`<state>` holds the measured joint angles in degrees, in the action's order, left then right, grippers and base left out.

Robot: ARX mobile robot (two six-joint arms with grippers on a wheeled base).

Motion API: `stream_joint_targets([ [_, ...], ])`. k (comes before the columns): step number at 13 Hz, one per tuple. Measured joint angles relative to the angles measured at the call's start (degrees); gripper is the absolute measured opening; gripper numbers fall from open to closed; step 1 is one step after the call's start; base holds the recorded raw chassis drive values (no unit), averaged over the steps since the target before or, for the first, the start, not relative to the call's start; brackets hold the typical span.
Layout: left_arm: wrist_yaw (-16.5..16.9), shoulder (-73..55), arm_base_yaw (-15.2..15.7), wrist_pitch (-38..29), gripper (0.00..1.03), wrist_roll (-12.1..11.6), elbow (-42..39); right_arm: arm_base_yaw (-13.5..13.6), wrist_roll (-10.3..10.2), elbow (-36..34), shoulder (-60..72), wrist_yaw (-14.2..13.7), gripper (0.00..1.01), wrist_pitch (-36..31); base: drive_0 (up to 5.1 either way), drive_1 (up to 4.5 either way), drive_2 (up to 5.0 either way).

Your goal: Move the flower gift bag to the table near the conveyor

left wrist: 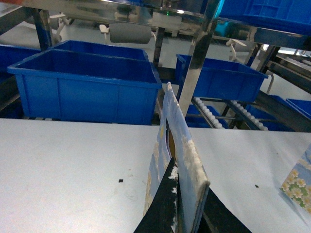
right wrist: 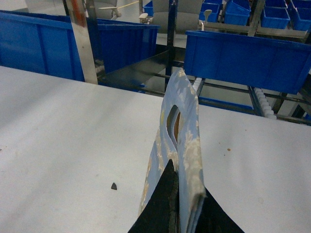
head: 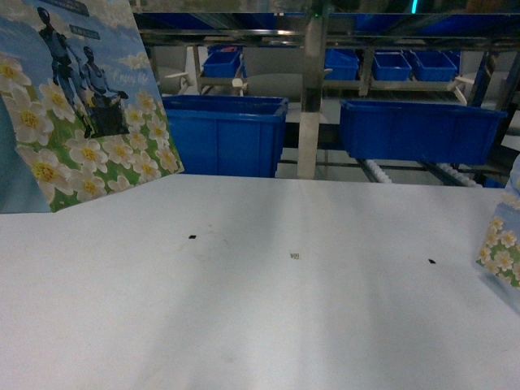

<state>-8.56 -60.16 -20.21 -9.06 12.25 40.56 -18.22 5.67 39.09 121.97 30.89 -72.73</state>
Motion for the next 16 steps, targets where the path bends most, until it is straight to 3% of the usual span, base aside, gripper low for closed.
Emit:
stream_joint_targets([
  [3,0.00,0.00,0.00,0.02,0.02,0.00,0.00,0.98,0.87,1.11,1.64,1.36,0.02,0.83,0.0,0.00,0.0],
  [5,0.00,0.00,0.00,0.04,0.02,0.00,0.00,2.82,3.85,1.25,1.27,2.56,0.05,6.10,0.0,0.00,0.0],
  [7,0.00,0.02,0.00,0.02,0.02,0.00,0.00,2.80,4.52,1.29,1.16,2.14,0.35,6.75,0.0,0.00,0.0],
  [9,0.00,0.02,0.00,0.02,0.02,0.00,0.00,2.89,3.72,1.16,-1.60,3.13,0.62,11.21,0.0,0.00,0.0],
  [10,0.00,0.02,0.00,0.04,0.02,0.00,0.00,3.74,0.72,1.86,-7.50,3.65,0.77,15.91,0.0,0.00,0.0],
  [11,0.00,0.02,0.00,0.02,0.02,0.00,0.00,4.87,-3.96,5.68,-14.84,5.18,0.91,21.18,0.0,0.00,0.0],
  [12,0.00,0.02,0.00,0.02,0.02,0.00,0.00,6.36,-10.25,11.67,-23.19,9.03,0.99,26.12,0.0,0.00,0.0],
  [13,0.00,0.02,0.00,0.02,0.02,0.00,0.00,6.71,-15.08,15.28,-28.17,12.28,0.97,28.46,0.0,0.00,0.0],
  [14,0.00,0.02,0.00,0.02,0.02,0.00,0.00,6.93,-21.46,20.20,-33.79,17.18,0.98,30.03,0.0,0.00,0.0],
  [15,0.02,0.02,0.00,-0.02,0.02,0.00,0.00,6.91,-24.87,22.01,-35.85,17.57,0.98,29.38,0.0,0.00,0.0],
  [16,-0.68,-2.34,-0.81,-2.45,0.02,0.17,0.74,6.86,-26.60,21.92,-35.56,17.79,0.98,29.77,0.0,0.00,0.0],
])
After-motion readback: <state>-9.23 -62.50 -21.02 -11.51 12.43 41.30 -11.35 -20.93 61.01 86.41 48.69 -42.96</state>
